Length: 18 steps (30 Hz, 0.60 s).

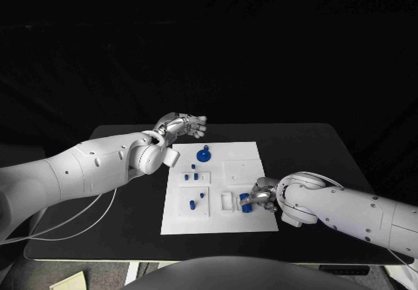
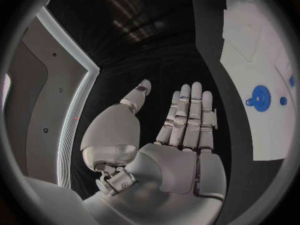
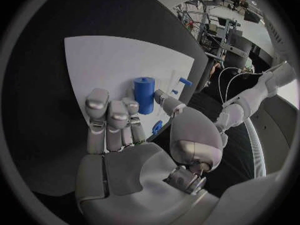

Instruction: Assemble the parts on the task board

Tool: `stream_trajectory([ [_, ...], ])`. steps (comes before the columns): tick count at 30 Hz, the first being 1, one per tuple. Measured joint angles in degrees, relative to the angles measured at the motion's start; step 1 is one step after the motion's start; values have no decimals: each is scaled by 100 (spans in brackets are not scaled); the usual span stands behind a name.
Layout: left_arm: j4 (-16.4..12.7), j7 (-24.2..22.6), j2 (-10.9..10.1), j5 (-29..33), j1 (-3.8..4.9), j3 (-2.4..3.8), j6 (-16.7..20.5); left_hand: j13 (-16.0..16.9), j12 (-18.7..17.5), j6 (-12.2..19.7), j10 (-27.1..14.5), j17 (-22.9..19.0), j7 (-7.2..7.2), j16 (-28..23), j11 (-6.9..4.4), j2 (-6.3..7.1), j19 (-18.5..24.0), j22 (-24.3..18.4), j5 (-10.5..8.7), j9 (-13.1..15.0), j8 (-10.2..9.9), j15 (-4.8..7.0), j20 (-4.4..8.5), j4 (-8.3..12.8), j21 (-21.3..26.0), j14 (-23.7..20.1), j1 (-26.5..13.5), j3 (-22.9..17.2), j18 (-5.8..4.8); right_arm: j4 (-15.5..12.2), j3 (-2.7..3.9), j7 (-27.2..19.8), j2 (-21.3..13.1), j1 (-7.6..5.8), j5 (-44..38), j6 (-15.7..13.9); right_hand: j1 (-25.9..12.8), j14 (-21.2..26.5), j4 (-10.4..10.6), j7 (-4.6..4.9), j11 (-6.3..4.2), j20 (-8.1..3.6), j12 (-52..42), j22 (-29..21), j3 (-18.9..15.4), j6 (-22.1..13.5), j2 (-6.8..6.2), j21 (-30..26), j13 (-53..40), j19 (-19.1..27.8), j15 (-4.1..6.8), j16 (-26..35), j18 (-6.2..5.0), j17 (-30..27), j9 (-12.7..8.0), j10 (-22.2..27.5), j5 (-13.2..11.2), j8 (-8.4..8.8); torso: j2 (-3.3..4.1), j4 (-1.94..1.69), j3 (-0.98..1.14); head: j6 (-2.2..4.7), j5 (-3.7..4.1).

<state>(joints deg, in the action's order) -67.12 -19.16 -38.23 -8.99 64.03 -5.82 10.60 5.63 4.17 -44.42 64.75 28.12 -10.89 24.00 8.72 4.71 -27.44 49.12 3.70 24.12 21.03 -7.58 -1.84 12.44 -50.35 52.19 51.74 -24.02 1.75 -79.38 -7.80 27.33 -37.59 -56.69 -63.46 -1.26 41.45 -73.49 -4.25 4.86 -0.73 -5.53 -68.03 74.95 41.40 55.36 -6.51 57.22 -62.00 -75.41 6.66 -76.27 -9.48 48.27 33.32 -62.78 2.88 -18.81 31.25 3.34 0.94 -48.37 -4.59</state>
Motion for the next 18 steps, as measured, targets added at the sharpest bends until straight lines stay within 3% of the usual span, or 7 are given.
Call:
stream_trajectory([
  [8,-2,7,-3,0,0,0,-20,0,0,22,-3,7,17,0,2,0,0,6,0,0,0,0,0,0,0,0,0,0,0,-285,18,11,-80,-212,140,-124,-129,-21,29,-26,-41,1,3,0,-22,28,-70,23,-13,0,21,1,-1,13,27,-41,1,-29,4,4,0,-1,-27],
  [18,-1,11,-4,1,0,0,-42,0,0,43,-2,7,-4,0,3,0,0,5,0,-5,0,0,0,0,0,0,0,0,0,-166,15,39,183,-229,312,-40,-192,-21,59,-32,-40,1,26,-1,-65,37,-116,23,-13,0,21,1,-1,18,27,-41,1,-29,12,0,-2,-25,-35],
])
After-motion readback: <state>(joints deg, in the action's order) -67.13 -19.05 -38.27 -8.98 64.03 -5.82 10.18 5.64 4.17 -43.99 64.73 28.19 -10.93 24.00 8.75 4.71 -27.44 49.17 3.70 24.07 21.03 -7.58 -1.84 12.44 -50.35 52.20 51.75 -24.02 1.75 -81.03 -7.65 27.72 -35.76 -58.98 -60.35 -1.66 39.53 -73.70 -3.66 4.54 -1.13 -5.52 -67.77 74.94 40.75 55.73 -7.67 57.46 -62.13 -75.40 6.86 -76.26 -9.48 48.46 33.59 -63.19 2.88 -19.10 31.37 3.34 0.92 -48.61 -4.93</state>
